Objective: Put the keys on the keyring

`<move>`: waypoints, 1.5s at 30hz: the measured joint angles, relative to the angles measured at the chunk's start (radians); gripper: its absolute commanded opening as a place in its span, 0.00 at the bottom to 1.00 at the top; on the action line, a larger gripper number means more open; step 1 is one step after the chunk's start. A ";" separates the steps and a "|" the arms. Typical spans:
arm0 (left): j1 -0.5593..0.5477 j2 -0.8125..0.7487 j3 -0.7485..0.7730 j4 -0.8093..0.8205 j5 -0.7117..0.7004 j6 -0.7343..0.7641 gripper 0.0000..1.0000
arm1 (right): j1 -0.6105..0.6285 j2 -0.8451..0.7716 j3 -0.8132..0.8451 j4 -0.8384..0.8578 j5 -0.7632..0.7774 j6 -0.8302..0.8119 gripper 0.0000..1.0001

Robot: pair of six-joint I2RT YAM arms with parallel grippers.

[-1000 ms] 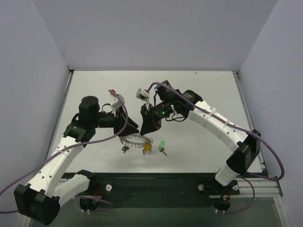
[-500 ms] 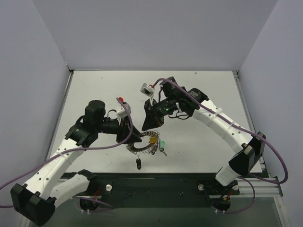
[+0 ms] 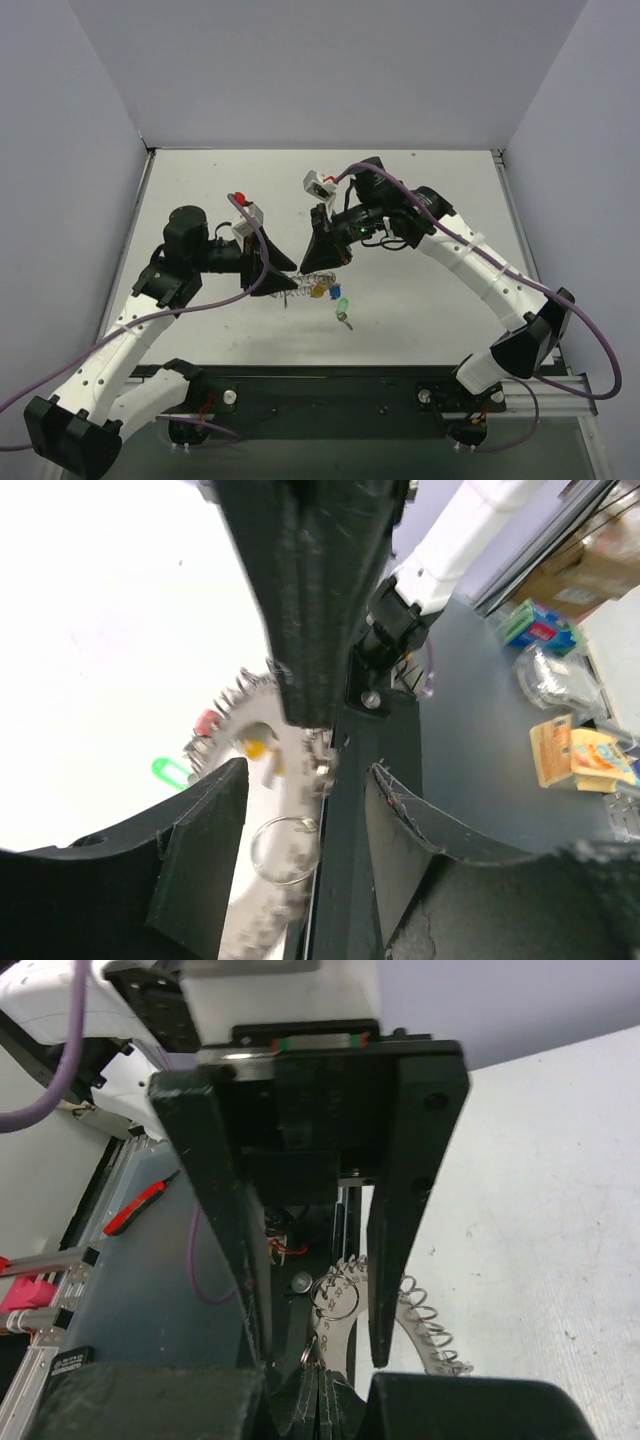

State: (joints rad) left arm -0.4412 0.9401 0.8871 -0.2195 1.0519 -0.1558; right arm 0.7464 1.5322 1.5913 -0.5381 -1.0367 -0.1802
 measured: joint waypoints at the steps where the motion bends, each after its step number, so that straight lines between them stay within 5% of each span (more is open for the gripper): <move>1: 0.017 0.005 0.002 0.026 0.019 -0.022 0.59 | 0.000 -0.008 0.000 0.001 -0.006 -0.005 0.00; 14: 0.081 0.124 0.016 0.471 0.249 -0.373 0.60 | 0.000 -0.029 0.000 0.001 -0.065 -0.039 0.00; 19: 0.082 0.153 0.016 0.700 0.306 -0.556 0.52 | 0.000 -0.029 0.000 -0.005 -0.068 -0.049 0.00; 27: 0.085 0.206 0.017 0.772 0.339 -0.623 0.47 | 0.000 -0.031 0.000 -0.004 -0.052 -0.053 0.00; 30: 0.090 0.208 0.032 0.674 0.333 -0.562 0.50 | 0.000 -0.037 0.000 -0.005 -0.041 -0.054 0.00; 36: 0.066 0.211 0.237 0.113 0.213 -0.147 0.52 | 0.000 -0.044 0.000 -0.004 -0.021 -0.053 0.00; 45: 0.042 0.218 0.280 -0.181 0.159 0.068 0.51 | 0.000 -0.044 0.000 -0.004 -0.006 -0.053 0.00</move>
State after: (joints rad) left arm -0.3992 1.1580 1.1675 -0.4007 1.2114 -0.0875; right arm 0.7467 1.4883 1.5909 -0.5423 -1.0428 -0.2337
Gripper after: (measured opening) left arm 0.513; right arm 0.024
